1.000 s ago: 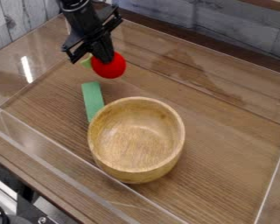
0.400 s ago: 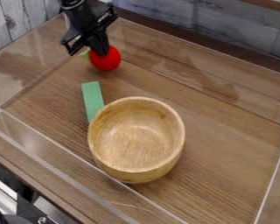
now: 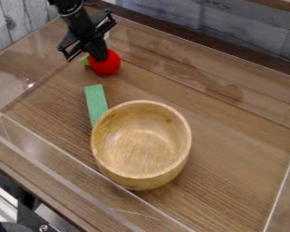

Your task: Move the red fruit to the left

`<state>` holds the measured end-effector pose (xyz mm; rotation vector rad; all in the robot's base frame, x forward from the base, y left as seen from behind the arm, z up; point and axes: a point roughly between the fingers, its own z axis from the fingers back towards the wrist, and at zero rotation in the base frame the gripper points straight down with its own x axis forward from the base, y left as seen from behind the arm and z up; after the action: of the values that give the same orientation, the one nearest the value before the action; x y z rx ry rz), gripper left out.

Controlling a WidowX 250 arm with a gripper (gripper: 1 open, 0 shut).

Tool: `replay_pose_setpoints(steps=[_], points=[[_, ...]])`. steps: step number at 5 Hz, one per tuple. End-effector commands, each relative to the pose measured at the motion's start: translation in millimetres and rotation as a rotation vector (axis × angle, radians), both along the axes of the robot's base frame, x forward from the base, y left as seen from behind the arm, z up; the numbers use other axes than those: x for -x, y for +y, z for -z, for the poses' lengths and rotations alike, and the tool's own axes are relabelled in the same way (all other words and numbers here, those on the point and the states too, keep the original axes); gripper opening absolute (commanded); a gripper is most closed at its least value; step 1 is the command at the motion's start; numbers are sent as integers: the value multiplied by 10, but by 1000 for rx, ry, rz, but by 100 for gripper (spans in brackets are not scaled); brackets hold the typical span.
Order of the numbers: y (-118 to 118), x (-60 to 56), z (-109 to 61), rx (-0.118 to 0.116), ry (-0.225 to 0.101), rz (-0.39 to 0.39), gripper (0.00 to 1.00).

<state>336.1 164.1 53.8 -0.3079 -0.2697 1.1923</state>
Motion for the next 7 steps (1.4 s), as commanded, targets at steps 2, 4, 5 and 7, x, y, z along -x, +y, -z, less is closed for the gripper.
replay_pose_setpoints(steps=[2,4,5,7], points=[[302,-160,-92,-54,-57,7,100],[412,-199,-104,-86,-71,84,100],[371,-166,-57,-103,-82,130,100],[130,-186,-232,-146,-101,245,100]])
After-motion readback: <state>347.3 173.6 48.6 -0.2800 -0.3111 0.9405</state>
